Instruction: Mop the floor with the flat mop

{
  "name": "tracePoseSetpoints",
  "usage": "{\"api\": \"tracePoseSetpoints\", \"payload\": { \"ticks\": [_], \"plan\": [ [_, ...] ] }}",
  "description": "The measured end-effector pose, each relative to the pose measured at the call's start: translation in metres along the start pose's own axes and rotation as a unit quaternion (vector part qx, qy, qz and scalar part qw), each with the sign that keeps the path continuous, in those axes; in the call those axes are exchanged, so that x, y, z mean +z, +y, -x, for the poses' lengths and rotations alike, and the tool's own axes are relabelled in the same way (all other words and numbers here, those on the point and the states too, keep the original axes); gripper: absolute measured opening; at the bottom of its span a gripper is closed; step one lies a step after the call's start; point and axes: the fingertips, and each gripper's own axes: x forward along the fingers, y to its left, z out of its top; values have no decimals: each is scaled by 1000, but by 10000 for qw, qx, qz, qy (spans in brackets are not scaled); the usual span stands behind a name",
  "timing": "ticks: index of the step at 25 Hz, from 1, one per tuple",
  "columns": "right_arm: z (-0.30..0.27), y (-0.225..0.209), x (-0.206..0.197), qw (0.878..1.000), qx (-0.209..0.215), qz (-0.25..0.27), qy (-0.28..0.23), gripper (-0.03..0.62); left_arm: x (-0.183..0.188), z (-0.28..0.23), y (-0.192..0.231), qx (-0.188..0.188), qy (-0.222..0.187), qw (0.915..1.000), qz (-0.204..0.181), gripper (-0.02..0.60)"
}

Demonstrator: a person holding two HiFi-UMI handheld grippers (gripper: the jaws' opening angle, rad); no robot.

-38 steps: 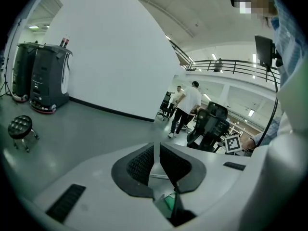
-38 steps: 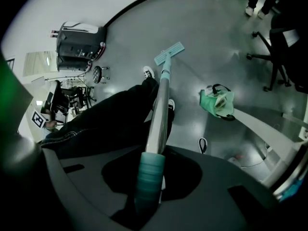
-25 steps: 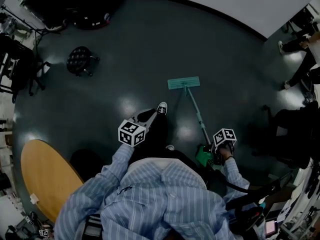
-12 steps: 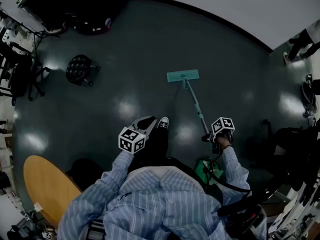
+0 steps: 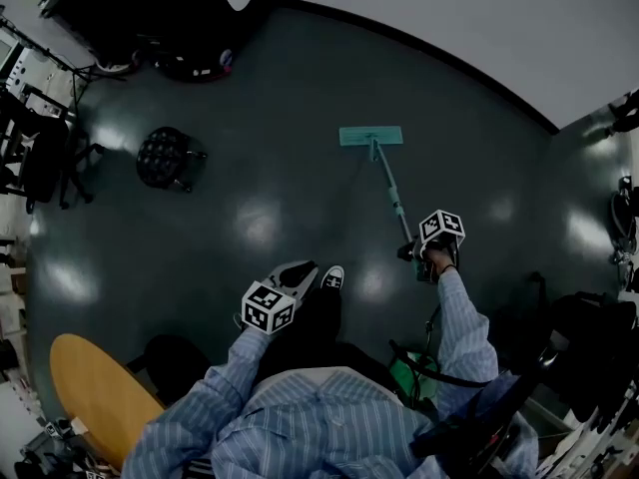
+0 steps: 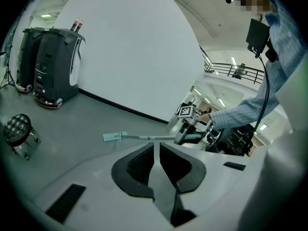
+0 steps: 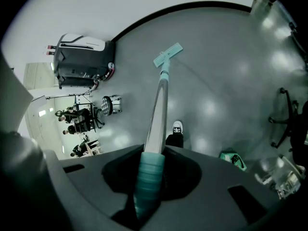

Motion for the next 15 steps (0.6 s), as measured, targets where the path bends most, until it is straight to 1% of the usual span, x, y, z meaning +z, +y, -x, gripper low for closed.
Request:
{"api": "tracePoseSetpoints", "payload": {
  "ticks": [3, 6, 9, 11, 15],
  "plan": [
    [1, 19, 49, 10000, -42, -13, -69, 81, 3, -9, 11, -32, -23, 10000, 65, 38],
    [2, 39, 94, 9999, -86, 8, -93, 81, 6, -17, 25, 101, -4, 9999, 71, 38],
    [5, 59, 136, 9998, -81, -25, -155, 81, 16, -19, 38, 234, -96, 9994, 223, 38],
    [5, 73, 157, 9997, 6, -122, -234, 81, 16, -14, 45, 287, -113, 9989, 355, 38],
    [-2, 95, 184, 9979, 274, -404, -414, 81, 4, -3, 57, 404, -82, 9981, 450, 38]
  ]
}}
